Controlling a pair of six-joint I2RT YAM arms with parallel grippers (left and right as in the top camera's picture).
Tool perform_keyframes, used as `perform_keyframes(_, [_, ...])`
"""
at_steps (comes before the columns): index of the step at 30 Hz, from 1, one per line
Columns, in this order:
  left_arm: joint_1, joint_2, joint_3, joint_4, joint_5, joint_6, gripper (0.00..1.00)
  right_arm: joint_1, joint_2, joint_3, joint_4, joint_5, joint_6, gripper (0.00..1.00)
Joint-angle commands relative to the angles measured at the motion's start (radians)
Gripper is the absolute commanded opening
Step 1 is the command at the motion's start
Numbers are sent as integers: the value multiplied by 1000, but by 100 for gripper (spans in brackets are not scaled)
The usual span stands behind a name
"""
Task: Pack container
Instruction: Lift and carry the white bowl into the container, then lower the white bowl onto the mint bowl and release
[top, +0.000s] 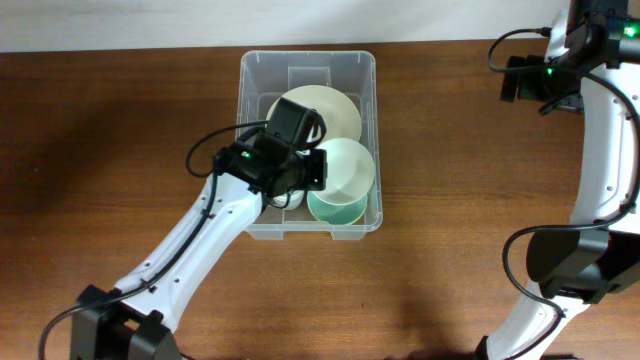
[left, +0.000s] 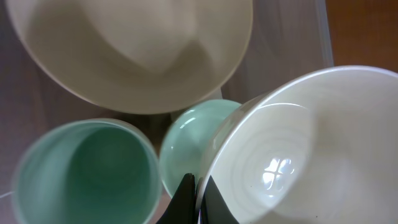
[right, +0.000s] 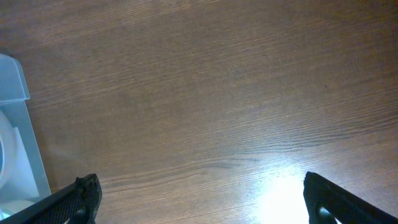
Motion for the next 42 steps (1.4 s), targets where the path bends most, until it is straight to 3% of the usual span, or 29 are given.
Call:
perform_keyframes(1, [-14, 15, 6, -3, -11, 17, 1, -4, -3, -3, 0, 6, -3, 99])
perform_keyframes(3, [-16, 16, 6, -4, -11, 17, 1, -4, -3, -3, 0, 5, -3, 99])
perform_keyframes(5, [-16, 16, 6, -3, -11, 17, 9, -4, -3, -3, 0, 6, -3, 99])
perform_keyframes(6, [-16, 16, 6, -2, -11, 17, 17, -4, -3, -3, 0, 5, -3, 99])
perform_keyframes(8, [-16, 16, 6, -3, -11, 17, 43, -4, -3, -3, 0, 6, -3, 99])
perform_keyframes(11, [-16, 16, 6, 0, -11, 17, 56, -4, -3, -3, 0, 6, -3, 99])
perform_keyframes(20, [19, -17, 98, 23, -93, 46, 64, -4, -3, -3, 0, 5, -3, 99])
perform_keyframes(23, [71, -48, 167, 20, -197, 59, 68, -4, -3, -3, 0, 6, -3, 99])
perform_keyframes(29, [243, -97, 229, 29, -351, 62, 68, -4, -3, -3, 0, 6, -3, 99])
perform_keyframes(31, [306, -100, 229, 35, -397, 62, 77, -4, -3, -3, 0, 5, -3, 99])
perform_keyframes(33, [364, -100, 229, 33, -454, 62, 99, -4, -3, -3, 0, 5, -3, 99])
perform_keyframes(42, [526, -100, 229, 24, -479, 61, 100, -4, -3, -3, 0, 6, -3, 99])
